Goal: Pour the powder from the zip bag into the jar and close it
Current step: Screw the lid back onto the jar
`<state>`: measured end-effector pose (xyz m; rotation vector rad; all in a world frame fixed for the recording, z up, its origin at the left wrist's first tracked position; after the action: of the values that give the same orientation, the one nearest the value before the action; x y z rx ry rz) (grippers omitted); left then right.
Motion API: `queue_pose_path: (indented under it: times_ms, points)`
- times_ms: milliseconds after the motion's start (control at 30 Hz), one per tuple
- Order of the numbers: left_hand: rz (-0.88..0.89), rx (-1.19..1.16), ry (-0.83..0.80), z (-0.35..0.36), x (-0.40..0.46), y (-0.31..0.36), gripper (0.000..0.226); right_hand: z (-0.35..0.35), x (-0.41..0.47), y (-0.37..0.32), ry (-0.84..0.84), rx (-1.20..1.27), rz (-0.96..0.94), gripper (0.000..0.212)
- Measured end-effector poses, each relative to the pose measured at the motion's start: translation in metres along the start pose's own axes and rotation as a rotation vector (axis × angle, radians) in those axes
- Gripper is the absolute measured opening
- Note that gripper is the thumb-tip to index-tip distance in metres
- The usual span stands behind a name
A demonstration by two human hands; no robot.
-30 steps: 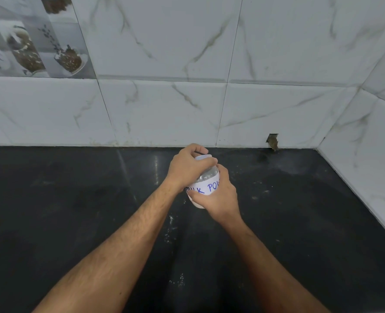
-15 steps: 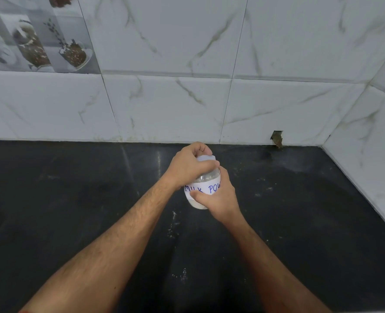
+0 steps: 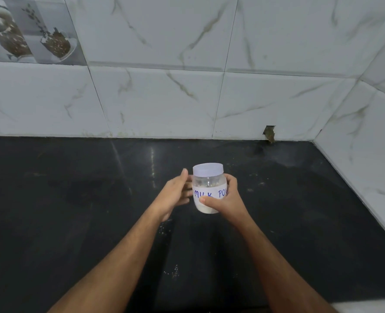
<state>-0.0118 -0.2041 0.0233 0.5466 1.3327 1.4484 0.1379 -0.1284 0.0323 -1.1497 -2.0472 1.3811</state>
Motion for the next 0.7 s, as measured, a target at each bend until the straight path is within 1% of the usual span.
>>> queue_pose_path:
  times_ms: [67, 133, 267, 367, 433, 533, 700]
  points:
    - [-0.025, 0.014, -0.051, 0.008, 0.000, -0.015, 0.049, -0.002, -0.002, 0.014, -0.029, -0.014, 0.021, 0.092]
    - [-0.029, -0.015, -0.066, 0.016, 0.003, -0.024, 0.044, -0.004, -0.003, 0.026, -0.064, -0.014, 0.043, 0.088]
    - [-0.029, -0.012, -0.051, 0.024, 0.015, -0.030, 0.033, -0.025, 0.008, 0.040, -0.127, -0.084, 0.075, 0.071]
    - [-0.028, 0.052, -0.029, 0.030, 0.029, -0.030, 0.031, -0.043, 0.025, 0.044, -0.211, -0.196, 0.084, 0.062]
    - [-0.013, 0.087, -0.016, 0.039, 0.040, -0.025, 0.029, -0.052, 0.041, 0.046, -0.261, -0.244, 0.080, 0.063]
    - [0.017, 0.120, 0.003, 0.050, 0.055, -0.014, 0.026, -0.064, 0.066, 0.045, -0.298, -0.298, 0.059, 0.072]
    - [0.014, 0.163, 0.028, 0.056, 0.085, 0.001, 0.039, -0.071, 0.107, 0.040, -0.312, -0.319, 0.045, 0.072]
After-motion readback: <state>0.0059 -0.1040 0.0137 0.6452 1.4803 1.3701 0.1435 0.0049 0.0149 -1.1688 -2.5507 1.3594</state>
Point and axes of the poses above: each hand's wrist, its own x-axis towards the middle knuckle, its own z-axis out of the palm, y = z × x, the point moved 7 cm from there along x, towards the middle knuckle, and after that the axes turned 15 degrees about -x, right-handed, at the moved point
